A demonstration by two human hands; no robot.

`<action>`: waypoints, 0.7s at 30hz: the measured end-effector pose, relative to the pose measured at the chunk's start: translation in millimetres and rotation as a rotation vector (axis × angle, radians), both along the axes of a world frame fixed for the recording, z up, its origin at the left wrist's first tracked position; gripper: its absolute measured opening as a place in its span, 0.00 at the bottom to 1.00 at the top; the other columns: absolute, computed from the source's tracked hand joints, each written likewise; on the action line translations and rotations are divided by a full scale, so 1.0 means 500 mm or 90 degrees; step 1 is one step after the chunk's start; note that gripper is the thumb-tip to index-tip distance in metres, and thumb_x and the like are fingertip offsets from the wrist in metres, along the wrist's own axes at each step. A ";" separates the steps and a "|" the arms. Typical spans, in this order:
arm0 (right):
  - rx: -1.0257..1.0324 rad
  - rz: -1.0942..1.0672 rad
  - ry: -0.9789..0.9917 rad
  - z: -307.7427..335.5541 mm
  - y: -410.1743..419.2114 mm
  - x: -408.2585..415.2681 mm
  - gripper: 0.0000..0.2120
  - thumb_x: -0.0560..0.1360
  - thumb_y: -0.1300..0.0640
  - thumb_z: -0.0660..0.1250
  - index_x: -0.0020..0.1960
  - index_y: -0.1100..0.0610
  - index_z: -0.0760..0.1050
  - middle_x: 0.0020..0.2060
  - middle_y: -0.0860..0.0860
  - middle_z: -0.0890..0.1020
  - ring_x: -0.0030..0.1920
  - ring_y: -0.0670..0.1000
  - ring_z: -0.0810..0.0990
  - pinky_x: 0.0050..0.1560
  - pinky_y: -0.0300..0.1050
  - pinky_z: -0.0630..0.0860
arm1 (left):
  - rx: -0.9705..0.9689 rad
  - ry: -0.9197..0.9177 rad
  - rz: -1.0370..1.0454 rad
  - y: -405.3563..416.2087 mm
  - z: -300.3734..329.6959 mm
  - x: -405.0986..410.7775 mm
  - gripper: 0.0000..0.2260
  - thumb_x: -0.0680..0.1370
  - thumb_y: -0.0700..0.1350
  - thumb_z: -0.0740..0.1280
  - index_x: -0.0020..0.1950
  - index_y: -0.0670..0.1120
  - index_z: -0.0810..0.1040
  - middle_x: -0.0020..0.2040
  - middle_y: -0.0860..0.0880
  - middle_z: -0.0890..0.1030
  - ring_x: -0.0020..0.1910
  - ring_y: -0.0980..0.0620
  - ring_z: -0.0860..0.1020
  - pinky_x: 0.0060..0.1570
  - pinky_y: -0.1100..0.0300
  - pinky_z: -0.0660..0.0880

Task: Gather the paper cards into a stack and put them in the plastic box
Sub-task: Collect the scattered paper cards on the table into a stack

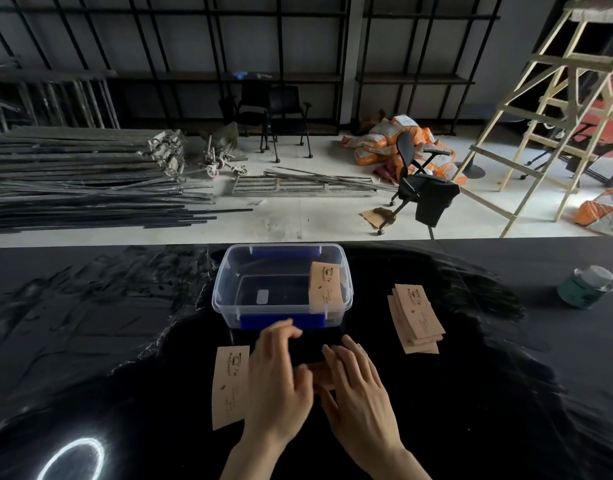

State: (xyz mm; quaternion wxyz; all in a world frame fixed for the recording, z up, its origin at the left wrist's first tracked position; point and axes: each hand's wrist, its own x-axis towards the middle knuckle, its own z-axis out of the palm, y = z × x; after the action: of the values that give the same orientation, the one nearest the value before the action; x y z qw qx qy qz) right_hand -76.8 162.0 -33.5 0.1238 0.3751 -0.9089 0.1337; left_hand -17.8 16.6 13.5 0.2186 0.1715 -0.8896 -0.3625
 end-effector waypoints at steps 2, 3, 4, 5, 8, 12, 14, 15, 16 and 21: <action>0.011 -0.004 0.019 -0.004 -0.004 -0.001 0.29 0.77 0.47 0.69 0.73 0.58 0.68 0.67 0.55 0.79 0.75 0.57 0.67 0.78 0.55 0.60 | 0.042 -0.040 0.048 -0.013 -0.012 0.019 0.17 0.76 0.42 0.69 0.60 0.56 0.70 0.58 0.58 0.74 0.58 0.59 0.74 0.59 0.62 0.70; 0.021 -0.004 0.027 -0.003 -0.007 -0.001 0.28 0.78 0.46 0.65 0.73 0.59 0.68 0.67 0.56 0.79 0.75 0.58 0.67 0.77 0.57 0.57 | 0.083 -0.062 0.035 -0.014 -0.019 0.025 0.13 0.78 0.43 0.67 0.59 0.57 0.69 0.56 0.57 0.75 0.56 0.58 0.76 0.55 0.63 0.72; 0.032 -0.006 0.033 -0.001 -0.010 -0.001 0.27 0.78 0.46 0.61 0.73 0.59 0.68 0.67 0.57 0.79 0.76 0.59 0.67 0.76 0.59 0.55 | 0.123 -0.073 0.013 -0.012 -0.026 0.029 0.10 0.80 0.44 0.65 0.56 0.58 0.70 0.55 0.57 0.76 0.55 0.58 0.77 0.53 0.63 0.74; 0.044 -0.007 0.035 0.002 -0.013 -0.001 0.27 0.78 0.46 0.59 0.72 0.60 0.70 0.68 0.57 0.79 0.76 0.60 0.67 0.75 0.61 0.53 | 0.155 -0.066 -0.003 -0.010 -0.031 0.030 0.08 0.81 0.44 0.63 0.55 0.58 0.71 0.54 0.57 0.77 0.54 0.57 0.79 0.52 0.61 0.77; 0.071 0.024 0.041 0.003 -0.016 -0.003 0.28 0.79 0.47 0.58 0.73 0.62 0.70 0.71 0.59 0.76 0.77 0.60 0.65 0.75 0.64 0.52 | 0.274 -0.042 -0.034 -0.009 -0.028 0.025 0.06 0.80 0.49 0.59 0.54 0.56 0.73 0.51 0.54 0.81 0.50 0.56 0.81 0.52 0.53 0.81; 0.076 0.071 0.033 0.000 -0.015 -0.008 0.29 0.79 0.47 0.58 0.77 0.58 0.63 0.71 0.57 0.77 0.76 0.59 0.69 0.75 0.57 0.54 | 0.287 -0.057 -0.077 -0.011 -0.032 0.027 0.07 0.82 0.51 0.58 0.58 0.56 0.74 0.53 0.54 0.83 0.52 0.54 0.83 0.53 0.47 0.82; 0.057 0.062 0.028 0.006 -0.017 -0.007 0.28 0.78 0.47 0.58 0.75 0.58 0.67 0.66 0.56 0.80 0.70 0.58 0.75 0.74 0.56 0.57 | 0.167 -0.005 0.019 -0.025 -0.030 0.036 0.07 0.82 0.50 0.60 0.58 0.56 0.75 0.53 0.58 0.81 0.53 0.57 0.81 0.54 0.53 0.81; 0.049 0.060 0.029 0.010 -0.018 -0.007 0.27 0.78 0.47 0.58 0.73 0.57 0.69 0.64 0.55 0.81 0.68 0.57 0.77 0.74 0.55 0.58 | 0.086 0.015 0.096 -0.038 -0.027 0.043 0.07 0.81 0.49 0.62 0.58 0.55 0.76 0.54 0.58 0.80 0.54 0.57 0.80 0.55 0.55 0.79; 0.044 0.060 0.028 0.014 -0.018 -0.006 0.26 0.78 0.47 0.58 0.73 0.57 0.70 0.62 0.54 0.82 0.66 0.57 0.78 0.73 0.55 0.59 | 0.000 0.008 0.177 -0.055 -0.026 0.050 0.09 0.80 0.48 0.65 0.59 0.54 0.76 0.55 0.56 0.80 0.55 0.55 0.79 0.55 0.55 0.78; 0.055 0.048 -0.004 0.030 -0.021 -0.006 0.25 0.77 0.45 0.57 0.71 0.54 0.72 0.61 0.51 0.81 0.65 0.54 0.78 0.75 0.52 0.67 | -0.135 -0.340 0.306 -0.099 -0.028 0.080 0.32 0.73 0.64 0.65 0.73 0.52 0.65 0.70 0.46 0.74 0.69 0.44 0.71 0.67 0.47 0.70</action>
State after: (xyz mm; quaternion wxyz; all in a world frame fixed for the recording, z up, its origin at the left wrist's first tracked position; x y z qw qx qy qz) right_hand -79.9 151.5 -18.3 0.0998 0.4137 -0.8993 0.1004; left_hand 22.1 -33.1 -0.4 0.0745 0.4402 -0.8822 -0.1494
